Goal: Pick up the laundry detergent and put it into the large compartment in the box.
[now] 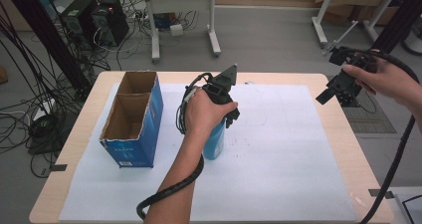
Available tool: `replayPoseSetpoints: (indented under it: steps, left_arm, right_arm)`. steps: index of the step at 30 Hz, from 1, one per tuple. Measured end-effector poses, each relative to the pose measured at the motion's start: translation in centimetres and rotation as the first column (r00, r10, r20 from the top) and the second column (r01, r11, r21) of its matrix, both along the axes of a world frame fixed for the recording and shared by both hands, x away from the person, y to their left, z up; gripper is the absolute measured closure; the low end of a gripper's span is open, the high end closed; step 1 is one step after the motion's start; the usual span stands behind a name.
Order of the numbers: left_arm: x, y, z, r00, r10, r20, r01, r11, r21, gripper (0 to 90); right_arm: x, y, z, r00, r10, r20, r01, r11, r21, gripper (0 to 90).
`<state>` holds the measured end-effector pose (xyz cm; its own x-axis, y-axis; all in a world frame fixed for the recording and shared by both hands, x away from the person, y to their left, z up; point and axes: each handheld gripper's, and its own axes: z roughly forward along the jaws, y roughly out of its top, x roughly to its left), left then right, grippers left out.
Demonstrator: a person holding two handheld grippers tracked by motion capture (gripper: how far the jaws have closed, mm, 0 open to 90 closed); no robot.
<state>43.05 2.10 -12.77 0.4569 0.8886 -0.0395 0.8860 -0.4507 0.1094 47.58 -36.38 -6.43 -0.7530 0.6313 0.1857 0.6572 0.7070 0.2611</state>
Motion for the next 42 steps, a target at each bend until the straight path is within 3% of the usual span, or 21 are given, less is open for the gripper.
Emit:
replayPoseSetpoints:
  steps: [3,8,23,30,35,42]
  left_arm:
    - [-0.2,0.0,0.0,0.9999,0.003,0.011,-0.003,1.0000,0.000,32.1]
    - [-0.6,-0.1,0.1,0.9999,0.000,0.017,0.000,1.0000,-0.001,37.1]
    - [-1.2,0.3,0.1,0.9992,0.007,0.041,-0.006,0.9998,-0.018,38.1]
    - [-1.2,0.7,0.3,0.9993,0.023,0.030,-0.022,0.9995,-0.023,38.3]
    - [-1.6,1.0,1.1,0.9990,0.026,0.037,-0.025,0.9993,-0.028,38.3]
    - [-3.2,1.4,4.3,0.9959,0.033,0.084,-0.030,0.9988,-0.038,38.3]
  right_arm:
    - [-0.1,0.1,0.0,1.0000,-0.002,0.002,0.002,1.000,-0.001,4.6]
    - [-0.2,0.2,0.1,1.0000,-0.001,0.004,0.001,1.000,-0.006,4.6]
    - [-0.6,0.4,0.4,0.9999,0.002,0.011,-0.002,1.000,-0.003,4.6]
    - [-0.8,0.5,0.5,0.9999,0.005,0.015,-0.005,1.000,-0.006,4.6]
    - [-1.0,0.6,0.7,0.9998,0.007,0.020,-0.007,1.000,-0.005,4.6]
    - [-1.3,0.8,0.8,0.9997,0.011,0.022,-0.011,1.000,-0.003,4.7]
